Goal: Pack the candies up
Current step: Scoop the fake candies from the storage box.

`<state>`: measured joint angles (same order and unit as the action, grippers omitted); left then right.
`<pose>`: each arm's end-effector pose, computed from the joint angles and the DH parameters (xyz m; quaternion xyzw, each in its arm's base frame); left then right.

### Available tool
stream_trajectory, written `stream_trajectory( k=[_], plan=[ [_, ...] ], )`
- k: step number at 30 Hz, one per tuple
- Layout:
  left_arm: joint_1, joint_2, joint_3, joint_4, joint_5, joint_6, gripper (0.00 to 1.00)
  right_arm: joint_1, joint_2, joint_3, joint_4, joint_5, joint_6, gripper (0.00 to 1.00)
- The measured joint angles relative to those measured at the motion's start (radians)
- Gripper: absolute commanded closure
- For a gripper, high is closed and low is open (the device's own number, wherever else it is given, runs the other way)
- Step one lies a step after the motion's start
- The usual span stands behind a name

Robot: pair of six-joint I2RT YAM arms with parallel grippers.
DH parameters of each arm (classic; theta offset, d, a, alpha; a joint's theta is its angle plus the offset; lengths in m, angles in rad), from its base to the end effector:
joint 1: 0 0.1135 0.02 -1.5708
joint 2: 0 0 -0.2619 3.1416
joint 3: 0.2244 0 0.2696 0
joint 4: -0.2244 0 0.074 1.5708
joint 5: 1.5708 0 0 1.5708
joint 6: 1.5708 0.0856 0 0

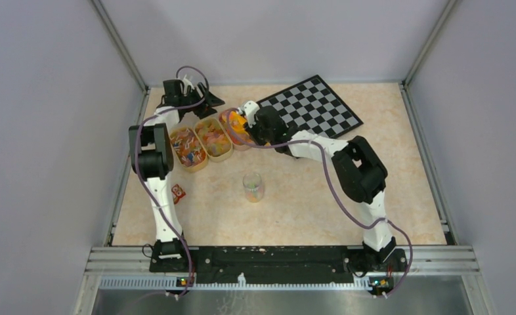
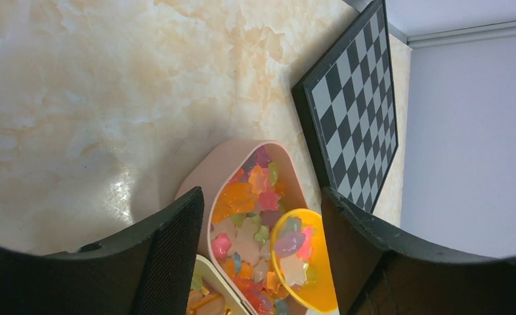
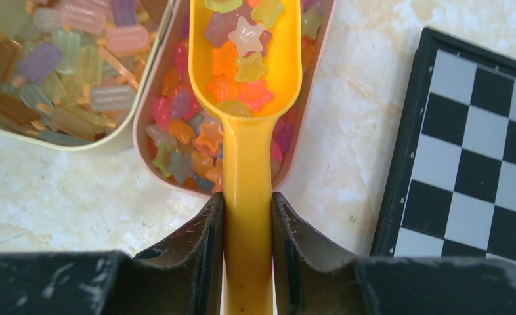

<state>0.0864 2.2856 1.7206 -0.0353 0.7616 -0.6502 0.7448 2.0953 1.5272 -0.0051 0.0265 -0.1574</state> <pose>0.5610 -0.0107 0.1444 -0.1339 0.8285 -0.4362 0.3245 0.3979 0.3637 0.1628 -0.3771 0.7930 0.1273 0.4612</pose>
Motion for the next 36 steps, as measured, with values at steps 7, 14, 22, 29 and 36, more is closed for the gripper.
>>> stream_trajectory(
  k=[7,14,22,29,36],
  plan=[
    [0.0,-0.062,0.0,-0.033,-0.006,0.017,0.26,-0.005,-0.057,-0.062,0.103,-0.038,0.004,1.0],
    [0.0,-0.177,-0.004,-0.102,-0.043,0.055,0.23,-0.006,-0.104,-0.151,0.186,-0.06,0.004,1.0],
    [0.0,-0.371,-0.051,-0.16,-0.075,0.093,0.2,-0.006,-0.184,-0.279,0.271,-0.09,0.005,1.0],
    [0.0,-0.531,-0.182,-0.218,-0.114,0.148,0.01,-0.006,-0.304,-0.352,0.297,-0.101,-0.006,1.0],
    [-0.01,-0.768,-0.334,-0.274,-0.171,0.189,0.01,-0.006,-0.467,-0.466,0.312,-0.112,-0.024,1.0]
  ],
)
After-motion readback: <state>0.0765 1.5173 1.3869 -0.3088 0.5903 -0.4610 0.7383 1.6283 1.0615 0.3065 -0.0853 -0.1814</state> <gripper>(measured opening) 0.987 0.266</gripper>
